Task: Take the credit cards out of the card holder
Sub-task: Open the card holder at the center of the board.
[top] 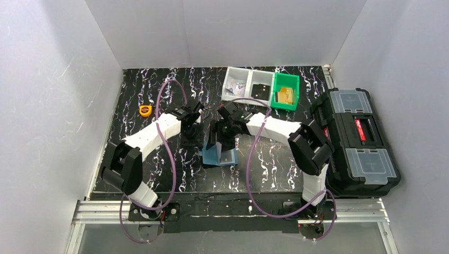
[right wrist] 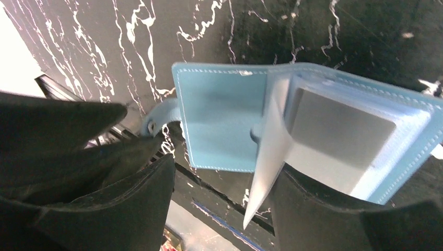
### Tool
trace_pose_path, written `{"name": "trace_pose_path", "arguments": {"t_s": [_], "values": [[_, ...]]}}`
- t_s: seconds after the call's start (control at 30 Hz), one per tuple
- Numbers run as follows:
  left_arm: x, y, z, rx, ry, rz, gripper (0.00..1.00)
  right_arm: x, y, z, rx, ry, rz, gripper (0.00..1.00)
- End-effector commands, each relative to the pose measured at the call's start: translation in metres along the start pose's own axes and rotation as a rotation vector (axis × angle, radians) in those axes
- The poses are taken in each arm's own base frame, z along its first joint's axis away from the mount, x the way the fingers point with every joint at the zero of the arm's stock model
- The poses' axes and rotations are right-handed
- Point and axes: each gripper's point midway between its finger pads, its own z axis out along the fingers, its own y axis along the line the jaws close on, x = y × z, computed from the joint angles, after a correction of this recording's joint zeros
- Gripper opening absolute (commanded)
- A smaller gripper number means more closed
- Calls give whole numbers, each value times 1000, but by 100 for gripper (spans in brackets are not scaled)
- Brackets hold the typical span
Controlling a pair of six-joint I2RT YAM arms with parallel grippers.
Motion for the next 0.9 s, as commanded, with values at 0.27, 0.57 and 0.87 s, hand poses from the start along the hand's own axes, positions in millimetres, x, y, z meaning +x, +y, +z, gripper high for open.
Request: {"name": "trace_pose_path", "arguments": {"t_s": [0.27,0.57,0.87], "values": [[11,13,-75,32,-122,-18,47,-7,40,19,-43,24,-26,74],[16,-6,-99,160,-141,-25,48,1,31,49,8,57,-13,83],[18,-29,-93,285,-111,-71,41,-12,39,25,0,-11,-25,89]]}}
